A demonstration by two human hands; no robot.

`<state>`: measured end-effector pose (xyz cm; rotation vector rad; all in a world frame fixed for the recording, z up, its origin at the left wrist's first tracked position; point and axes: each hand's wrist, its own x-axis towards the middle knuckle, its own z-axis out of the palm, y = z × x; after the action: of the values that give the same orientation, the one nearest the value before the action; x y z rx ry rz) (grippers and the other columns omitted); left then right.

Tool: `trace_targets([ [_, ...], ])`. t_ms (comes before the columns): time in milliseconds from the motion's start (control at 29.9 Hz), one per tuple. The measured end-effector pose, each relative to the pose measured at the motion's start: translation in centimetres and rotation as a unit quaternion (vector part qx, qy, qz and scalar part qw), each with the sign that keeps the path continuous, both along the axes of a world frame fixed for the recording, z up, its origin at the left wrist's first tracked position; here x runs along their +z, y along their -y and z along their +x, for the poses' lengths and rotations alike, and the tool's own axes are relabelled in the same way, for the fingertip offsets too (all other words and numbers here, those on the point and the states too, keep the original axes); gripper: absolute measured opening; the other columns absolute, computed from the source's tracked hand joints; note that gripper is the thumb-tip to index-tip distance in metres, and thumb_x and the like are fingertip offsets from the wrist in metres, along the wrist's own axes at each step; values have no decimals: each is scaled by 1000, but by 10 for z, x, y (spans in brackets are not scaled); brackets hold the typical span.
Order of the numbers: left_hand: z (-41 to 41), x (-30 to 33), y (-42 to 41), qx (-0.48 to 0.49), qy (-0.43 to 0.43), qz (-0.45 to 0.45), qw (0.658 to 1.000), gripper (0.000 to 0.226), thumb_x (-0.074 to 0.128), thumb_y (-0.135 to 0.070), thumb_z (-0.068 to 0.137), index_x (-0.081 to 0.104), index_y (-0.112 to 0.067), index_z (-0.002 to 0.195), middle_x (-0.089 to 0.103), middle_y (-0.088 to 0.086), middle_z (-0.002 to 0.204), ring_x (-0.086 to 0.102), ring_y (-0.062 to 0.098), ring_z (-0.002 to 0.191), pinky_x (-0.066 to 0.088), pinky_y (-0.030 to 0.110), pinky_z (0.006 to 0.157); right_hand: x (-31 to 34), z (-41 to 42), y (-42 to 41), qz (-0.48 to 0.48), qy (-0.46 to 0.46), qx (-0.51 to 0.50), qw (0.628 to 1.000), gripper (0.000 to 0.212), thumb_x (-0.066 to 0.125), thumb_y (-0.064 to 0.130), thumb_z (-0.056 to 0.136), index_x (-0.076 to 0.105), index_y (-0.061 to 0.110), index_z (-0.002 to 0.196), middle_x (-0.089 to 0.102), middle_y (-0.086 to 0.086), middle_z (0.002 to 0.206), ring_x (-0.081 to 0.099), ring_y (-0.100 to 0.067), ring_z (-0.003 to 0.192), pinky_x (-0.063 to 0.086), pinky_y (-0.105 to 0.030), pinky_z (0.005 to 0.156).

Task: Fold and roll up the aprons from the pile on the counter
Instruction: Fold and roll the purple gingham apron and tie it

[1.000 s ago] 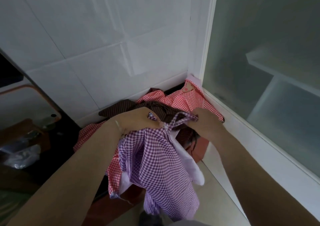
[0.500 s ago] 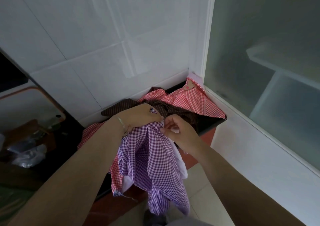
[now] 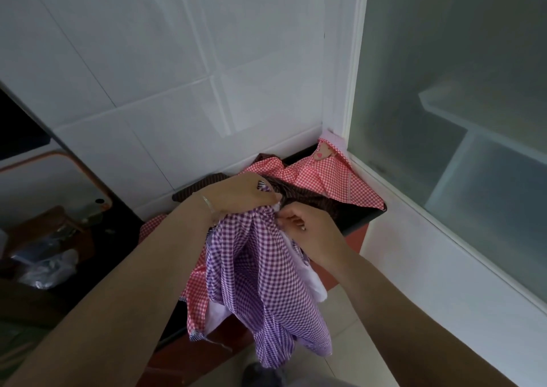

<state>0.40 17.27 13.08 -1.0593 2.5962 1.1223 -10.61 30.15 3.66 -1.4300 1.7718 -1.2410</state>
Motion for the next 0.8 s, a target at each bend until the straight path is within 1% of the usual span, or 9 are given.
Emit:
trace_targets([
  [100,-3,5,-2,-11,-26,-20,999,25,59,-37,93,75,-19,84,73,-3,85,65,7,77,50,18,72,-2,3,3,6,71,0,997,7,62,25,91,68,23,94,69,7,91,61,-1,80,44,-12,72],
  [201,-3,6,-4,-42,-33,-73,996,34,56,-33,94,70,-3,87,69,14,89,58,16,74,50,37,77,2,0,3,40,63,44,996,15,62,28,91,67,19,80,62,3,78,53,2,65,38,-13,62],
  [268,-3,4,-2,-63,-18,-126,990,39,53,-35,95,67,2,89,66,20,91,52,17,71,47,43,74,5,-7,1,53,47,64,995,24,61,27,92,66,11,75,55,7,71,48,2,61,35,-15,61],
  [368,-2,0,1,-84,24,-158,983,51,47,-48,95,67,-1,91,66,19,91,49,17,68,42,34,64,11,-19,-2,33,60,51,996,28,53,28,97,61,21,71,53,14,61,48,2,55,35,-17,60],
  [469,-1,1,-1,-94,18,-98,991,64,46,-65,85,68,-5,88,64,19,87,48,12,65,37,22,59,14,-28,1,37,53,32,997,29,49,28,98,63,11,80,53,7,65,47,-2,56,36,-22,60],
  [536,-1,4,-3,-106,7,-70,992,44,55,-60,83,71,-19,83,68,0,79,54,1,64,40,11,58,14,-30,5,56,38,39,997,28,52,32,96,62,11,81,55,3,70,49,-5,59,38,-23,60],
  [603,-3,8,-3,-118,2,-59,991,23,63,-49,85,72,-27,84,69,-14,82,59,-7,73,42,6,63,14,-31,6,43,49,53,996,23,58,41,90,64,20,80,61,7,80,56,-2,69,43,-17,66],
  [703,-2,14,3,-121,-13,-44,992,15,66,-42,86,73,-30,85,71,-14,87,64,-3,81,48,11,75,19,-34,6,32,168,108,979,14,65,31,85,67,18,79,67,7,94,63,-9,86,49,-21,82],
  [804,-1,23,8,-127,-13,-32,991,13,67,-41,85,74,-31,87,72,-15,90,66,2,86,51,23,85,30,-36,6,83,269,161,946,19,68,29,78,67,10,78,63,-1,78,58,-17,73,47,-27,74],
])
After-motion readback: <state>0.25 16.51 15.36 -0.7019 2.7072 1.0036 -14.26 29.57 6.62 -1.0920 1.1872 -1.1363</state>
